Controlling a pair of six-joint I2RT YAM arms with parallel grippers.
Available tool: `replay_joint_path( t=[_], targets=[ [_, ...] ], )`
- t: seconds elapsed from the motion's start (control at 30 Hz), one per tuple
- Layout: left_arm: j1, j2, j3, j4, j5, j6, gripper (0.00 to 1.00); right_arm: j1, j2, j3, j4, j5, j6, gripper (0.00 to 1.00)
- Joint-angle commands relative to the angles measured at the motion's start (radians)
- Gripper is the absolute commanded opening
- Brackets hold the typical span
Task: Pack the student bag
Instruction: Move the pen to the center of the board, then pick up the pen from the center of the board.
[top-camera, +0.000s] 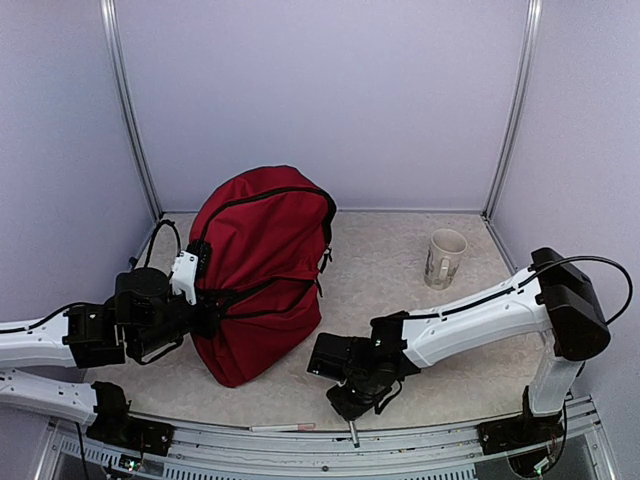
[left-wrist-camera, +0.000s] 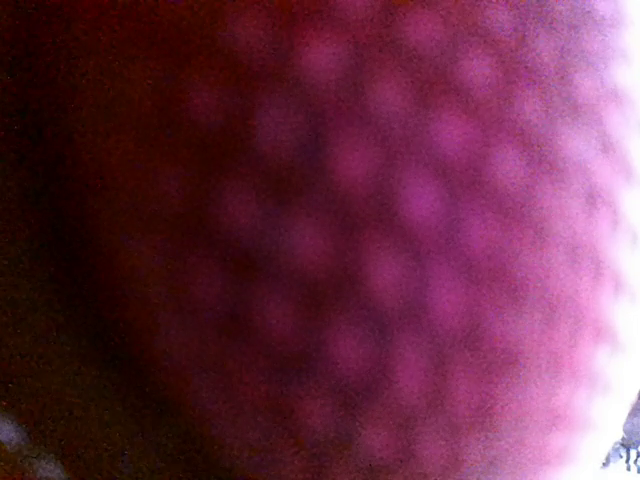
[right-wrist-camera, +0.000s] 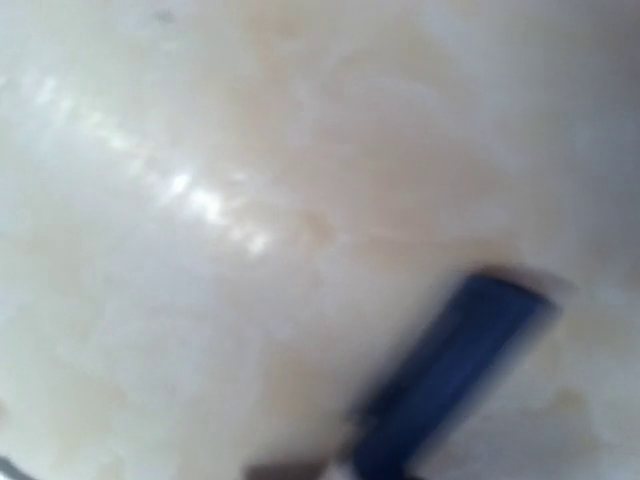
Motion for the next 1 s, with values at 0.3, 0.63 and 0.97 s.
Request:
replay_joint_path(
  t=[0.3, 0.63, 0.97],
  targets=[
    [-0.009, -0.023, 0.006, 0.086, 0.02, -0.005, 0.14, -0.251, 0.047, -0.032, 0.064, 0.097, -0.239, 0.19],
    [-0.01, -0.049, -0.005, 0.075, 0.002, -0.01, 0.14, -0.264, 0.058, -0.015, -0.188, 0.0, -0.292, 0.45],
    [-0.01, -0.027, 0.01, 0.067, 0.025, -0.007, 0.14, -0.28, 0.095, 0.023, -0.209, 0.042, -0.334, 0.12]
  ],
)
